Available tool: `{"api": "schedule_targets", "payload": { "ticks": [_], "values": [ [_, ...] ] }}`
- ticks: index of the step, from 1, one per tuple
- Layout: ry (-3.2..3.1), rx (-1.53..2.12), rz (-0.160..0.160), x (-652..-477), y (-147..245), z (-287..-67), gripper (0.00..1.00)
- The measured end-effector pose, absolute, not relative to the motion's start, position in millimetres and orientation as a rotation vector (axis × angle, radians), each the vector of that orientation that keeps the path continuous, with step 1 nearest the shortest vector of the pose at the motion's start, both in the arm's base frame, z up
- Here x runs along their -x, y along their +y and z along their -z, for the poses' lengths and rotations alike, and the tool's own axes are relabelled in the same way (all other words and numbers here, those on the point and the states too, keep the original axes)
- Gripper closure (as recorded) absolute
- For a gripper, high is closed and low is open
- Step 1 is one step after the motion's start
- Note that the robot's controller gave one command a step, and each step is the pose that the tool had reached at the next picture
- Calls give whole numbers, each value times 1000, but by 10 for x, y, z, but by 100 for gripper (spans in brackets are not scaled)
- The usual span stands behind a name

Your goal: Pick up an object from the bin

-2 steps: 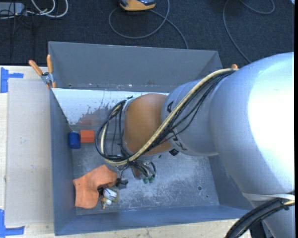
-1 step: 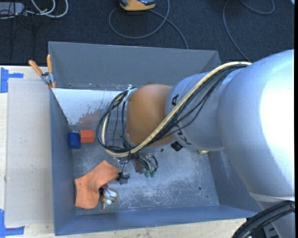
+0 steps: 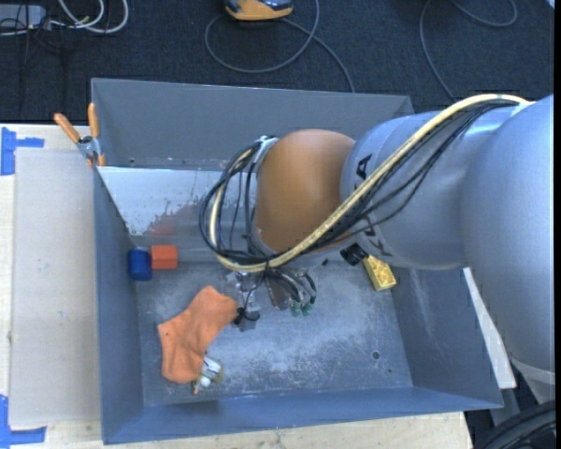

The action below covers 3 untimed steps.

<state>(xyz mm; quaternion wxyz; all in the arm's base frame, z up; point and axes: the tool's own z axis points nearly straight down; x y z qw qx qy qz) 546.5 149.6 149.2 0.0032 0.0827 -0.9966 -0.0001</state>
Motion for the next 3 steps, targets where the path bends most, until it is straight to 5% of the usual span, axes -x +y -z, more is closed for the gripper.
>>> {"api": "schedule_targets", "payload": {
  "ticks": [1,2,3],
  "values": [
    [-3133,-169,2,-5450,1404,-1822,100],
    [-3133,-124,0,-5462,1406,-1859,100],
    [-3131,-212,1,-5461,1467,-1497,100]
  ]
}}
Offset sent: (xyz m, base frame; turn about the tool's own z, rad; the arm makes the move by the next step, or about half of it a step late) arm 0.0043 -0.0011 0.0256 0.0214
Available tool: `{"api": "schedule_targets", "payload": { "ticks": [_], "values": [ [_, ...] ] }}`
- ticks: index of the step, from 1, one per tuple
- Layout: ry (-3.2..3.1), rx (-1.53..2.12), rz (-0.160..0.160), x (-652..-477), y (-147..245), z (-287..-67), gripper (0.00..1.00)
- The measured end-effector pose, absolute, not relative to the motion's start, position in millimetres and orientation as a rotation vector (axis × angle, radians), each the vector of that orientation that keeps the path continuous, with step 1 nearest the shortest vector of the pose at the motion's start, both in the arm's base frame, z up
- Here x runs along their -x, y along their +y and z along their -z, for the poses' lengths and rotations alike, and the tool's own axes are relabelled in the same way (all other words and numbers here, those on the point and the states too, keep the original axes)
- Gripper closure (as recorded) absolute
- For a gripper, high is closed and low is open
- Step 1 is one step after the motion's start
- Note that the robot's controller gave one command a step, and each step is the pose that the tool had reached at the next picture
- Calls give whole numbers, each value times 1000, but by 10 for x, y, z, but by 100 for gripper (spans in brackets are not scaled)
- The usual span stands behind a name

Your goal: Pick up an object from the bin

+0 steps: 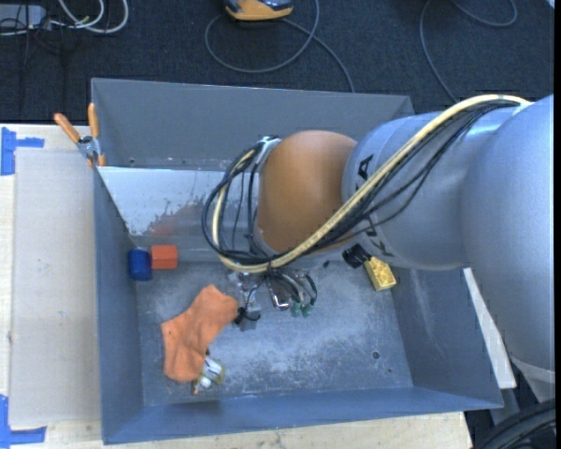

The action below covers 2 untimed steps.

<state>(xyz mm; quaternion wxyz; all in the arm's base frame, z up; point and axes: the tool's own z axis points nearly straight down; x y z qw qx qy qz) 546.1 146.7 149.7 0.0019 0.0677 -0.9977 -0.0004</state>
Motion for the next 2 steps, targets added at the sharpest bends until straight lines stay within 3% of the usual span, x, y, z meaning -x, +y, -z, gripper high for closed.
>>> {"api": "schedule_targets", "payload": {
  "ticks": [2],
  "values": [
    [-3121,-308,0,-5484,1465,-1251,100]
  ]
}}
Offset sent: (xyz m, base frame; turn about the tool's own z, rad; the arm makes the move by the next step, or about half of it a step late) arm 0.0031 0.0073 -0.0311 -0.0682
